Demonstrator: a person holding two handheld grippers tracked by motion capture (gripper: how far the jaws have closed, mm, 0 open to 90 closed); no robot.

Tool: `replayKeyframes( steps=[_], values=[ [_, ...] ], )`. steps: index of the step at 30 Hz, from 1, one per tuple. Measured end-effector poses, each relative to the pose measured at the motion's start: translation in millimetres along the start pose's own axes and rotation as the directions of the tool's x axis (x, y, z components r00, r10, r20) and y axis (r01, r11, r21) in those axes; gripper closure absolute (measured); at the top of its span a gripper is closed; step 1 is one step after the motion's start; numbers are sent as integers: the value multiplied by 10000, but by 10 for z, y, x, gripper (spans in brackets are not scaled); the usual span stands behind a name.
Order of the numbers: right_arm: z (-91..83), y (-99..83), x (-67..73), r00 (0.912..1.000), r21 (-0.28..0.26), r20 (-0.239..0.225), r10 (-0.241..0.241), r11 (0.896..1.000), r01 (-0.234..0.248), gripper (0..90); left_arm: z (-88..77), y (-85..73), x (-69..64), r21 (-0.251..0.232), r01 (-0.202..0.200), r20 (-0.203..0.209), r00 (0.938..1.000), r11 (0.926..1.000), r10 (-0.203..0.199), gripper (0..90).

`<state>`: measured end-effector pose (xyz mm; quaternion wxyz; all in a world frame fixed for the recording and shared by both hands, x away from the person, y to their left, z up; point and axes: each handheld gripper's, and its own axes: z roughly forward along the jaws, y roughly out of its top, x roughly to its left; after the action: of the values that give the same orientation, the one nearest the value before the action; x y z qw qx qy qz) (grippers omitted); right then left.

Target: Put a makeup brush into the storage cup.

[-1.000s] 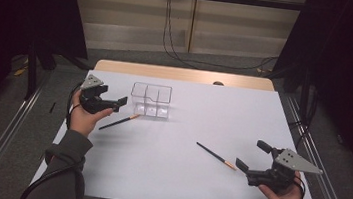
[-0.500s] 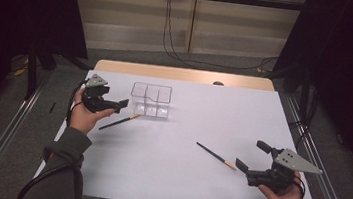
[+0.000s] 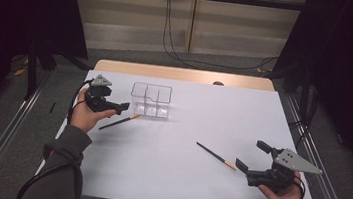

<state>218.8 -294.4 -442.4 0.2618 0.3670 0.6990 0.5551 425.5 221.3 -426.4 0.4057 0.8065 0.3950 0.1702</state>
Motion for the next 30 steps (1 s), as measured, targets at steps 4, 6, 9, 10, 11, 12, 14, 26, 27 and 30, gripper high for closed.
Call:
replayKeyframes(
  steps=[4,6,9,10,11,12,14,26,27,30],
  values=[
    [-7,-1,-11,10000,-10,11,-1,10000,1,14,23,3,2,255,-90,-12,10000,9996,90,70],
    [-13,-1,-14,10000,18,0,2,10000,-2,14,30,5,5,428,-246,62,9997,9988,243,77],
    [-11,-2,-13,10000,19,18,-12,10000,12,14,48,10,-10,605,-271,71,9996,9978,267,81],
    [-14,-2,-13,10000,29,1,-29,10000,29,14,73,10,-29,506,-54,118,9999,9987,48,82],
    [-14,-2,-13,10000,29,1,-29,10000,29,14,73,10,-29,506,-54,118,9999,9987,48,84],
    [-14,-1,-14,10000,35,-10,-42,10000,42,14,72,13,-28,647,-167,128,9998,9978,159,84],
    [-13,-2,-14,10000,9,25,-36,10000,36,14,80,15,-22,857,-348,195,9993,9957,332,85],
    [-13,-5,-16,10000,27,-4,-40,10000,40,15,155,13,-25,1648,-622,444,9975,9844,556,92],
    [-13,-5,-16,10000,27,-4,-40,10000,40,15,155,20,-19,1772,-814,478,9961,9808,741,92],
    [-14,-3,-12,10000,20,10,-35,10000,35,14,167,27,-26,1951,-977,502,9947,9759,896,92]
  ],
)
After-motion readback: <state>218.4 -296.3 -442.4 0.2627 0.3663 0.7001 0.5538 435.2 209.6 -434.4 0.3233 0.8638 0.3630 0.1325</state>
